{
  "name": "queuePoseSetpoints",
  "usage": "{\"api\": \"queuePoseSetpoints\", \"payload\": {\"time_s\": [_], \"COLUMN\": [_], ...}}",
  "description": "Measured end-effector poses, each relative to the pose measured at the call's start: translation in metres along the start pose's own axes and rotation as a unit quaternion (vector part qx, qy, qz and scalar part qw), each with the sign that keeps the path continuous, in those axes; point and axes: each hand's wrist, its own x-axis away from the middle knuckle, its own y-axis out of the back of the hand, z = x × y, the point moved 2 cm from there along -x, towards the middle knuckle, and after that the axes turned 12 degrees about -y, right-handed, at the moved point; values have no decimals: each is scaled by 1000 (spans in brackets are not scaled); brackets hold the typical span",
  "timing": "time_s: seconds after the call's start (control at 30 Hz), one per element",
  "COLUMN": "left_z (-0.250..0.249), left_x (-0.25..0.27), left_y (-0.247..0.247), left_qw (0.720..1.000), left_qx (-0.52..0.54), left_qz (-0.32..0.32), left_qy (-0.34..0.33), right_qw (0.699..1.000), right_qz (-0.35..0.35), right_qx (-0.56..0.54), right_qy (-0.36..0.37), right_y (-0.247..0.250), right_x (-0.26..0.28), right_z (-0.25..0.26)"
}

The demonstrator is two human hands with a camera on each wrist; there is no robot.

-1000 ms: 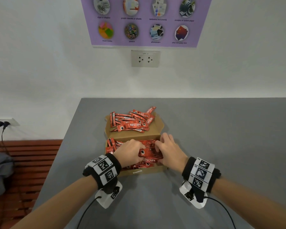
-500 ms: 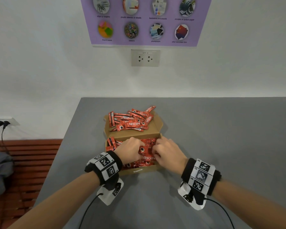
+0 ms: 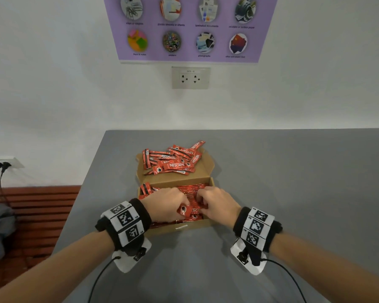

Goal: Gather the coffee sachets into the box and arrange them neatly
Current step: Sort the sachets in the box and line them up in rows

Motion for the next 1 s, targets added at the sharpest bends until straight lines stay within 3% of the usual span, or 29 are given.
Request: {"api": "queuePoseSetpoints", "payload": {"time_s": [0.07, 0.27, 0.9, 1.0], "left_z": [0, 1, 0, -3], "left_x": [3, 9, 13, 7], "left_y": [-4, -17, -18, -21], "left_qw": [999, 992, 998, 995], "left_qx": [-23, -97, -41, -82], "left_qz": [40, 60, 8, 38], "left_qy": [-18, -49, -52, -48], "right_qw": [1000, 999, 999, 999], "right_qz": [4, 1, 5, 4], "right_qx": [-24, -48, -48, -40], "right_qy": [0, -5, -4, -3], "right_y": [-1, -8, -9, -9], "right_x": [1, 4, 2, 3], "right_z": [-2, -6, -7, -7]}}
